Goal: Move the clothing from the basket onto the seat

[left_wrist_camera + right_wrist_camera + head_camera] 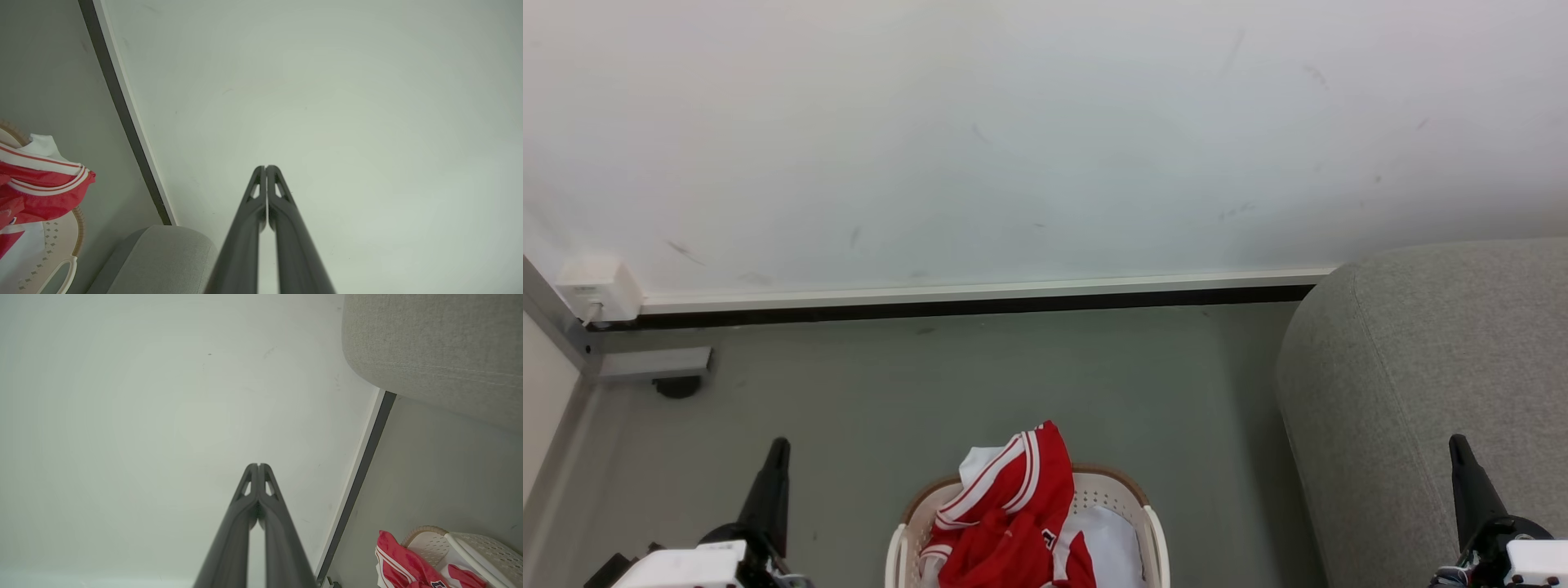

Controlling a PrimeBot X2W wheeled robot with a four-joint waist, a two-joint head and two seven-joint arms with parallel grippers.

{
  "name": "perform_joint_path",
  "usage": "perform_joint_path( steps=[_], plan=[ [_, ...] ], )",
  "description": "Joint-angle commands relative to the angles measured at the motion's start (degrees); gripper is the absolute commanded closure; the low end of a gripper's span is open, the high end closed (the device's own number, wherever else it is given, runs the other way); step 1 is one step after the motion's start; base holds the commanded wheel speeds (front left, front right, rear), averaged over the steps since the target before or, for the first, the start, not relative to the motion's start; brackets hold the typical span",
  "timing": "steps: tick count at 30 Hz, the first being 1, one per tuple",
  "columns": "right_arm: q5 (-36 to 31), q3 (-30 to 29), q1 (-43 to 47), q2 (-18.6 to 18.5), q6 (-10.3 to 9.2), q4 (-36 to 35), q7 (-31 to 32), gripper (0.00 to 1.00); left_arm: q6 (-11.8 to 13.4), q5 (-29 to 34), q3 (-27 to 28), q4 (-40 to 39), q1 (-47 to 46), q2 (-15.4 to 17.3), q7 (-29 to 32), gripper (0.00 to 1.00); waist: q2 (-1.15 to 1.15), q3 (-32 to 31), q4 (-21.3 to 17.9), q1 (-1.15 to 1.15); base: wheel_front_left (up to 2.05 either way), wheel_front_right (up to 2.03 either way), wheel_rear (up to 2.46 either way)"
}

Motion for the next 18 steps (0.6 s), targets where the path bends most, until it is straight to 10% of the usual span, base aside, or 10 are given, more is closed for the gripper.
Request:
perform_joint_path(
  steps=[1, 10, 11, 13, 14, 15, 18],
  plan=[
    [0.13, -0.18, -0.7, -0.38, -0.13, -0.22, 0.13, 1.0, -0.28, -0.68, 0.13, -0.15, -0.48, 0.35, 0.16, 1.0, 0.0, 0.0, 0.0, 0.0, 0.0, 0.0, 0.0],
    [0.13, -0.18, -0.7, -0.38, -0.13, -0.22, 0.13, 1.0, -0.27, -0.68, 0.13, -0.15, -0.48, 0.35, 0.16, 1.0, 0.0, 0.0, 0.0, 0.0, 0.0, 0.0, 0.0],
    [0.0, 0.0, 0.0, 0.0, 0.0, 0.0, -0.01, 0.0, -0.01, 0.01, -0.01, 0.0, 0.0, 0.0, -0.01, 0.0, 0.0, 0.0, 0.0, 0.0, 0.0, 0.0, 0.0],
    [-0.02, 0.09, 0.51, 0.25, 0.0, 0.75, -0.13, 0.0, 0.03, 0.05, -0.1, 0.74, 0.52, -0.14, -0.13, 0.0, 0.0, 0.0, 0.0, 0.0, 0.0, 0.0, 0.0],
    [-0.03, 0.16, 0.97, 0.47, 0.0, 1.18, -0.15, 1.0, 0.11, 0.06, -0.15, 1.24, 1.0, -0.25, -0.16, 1.0, 0.0, 0.0, 0.0, 0.0, 0.0, 0.0, 0.0],
    [-0.16, 0.25, 1.2, 0.55, 0.0, 1.27, -0.35, 0.0, 0.11, 0.17, -0.36, 1.39, 1.17, -0.28, -0.36, 0.0, 0.0, 0.02, 0.0, 0.0, 0.0, 0.0, 0.0],
    [-1.45, 0.54, 1.57, 0.49, 0.0, 0.9, -1.26, 0.0, 0.09, 1.04, -1.1, 1.36, 1.11, -0.25, -1.27, 0.0, 0.0, 0.01, 0.06, 0.0, 0.0, 0.0, 0.0]
  ],
)
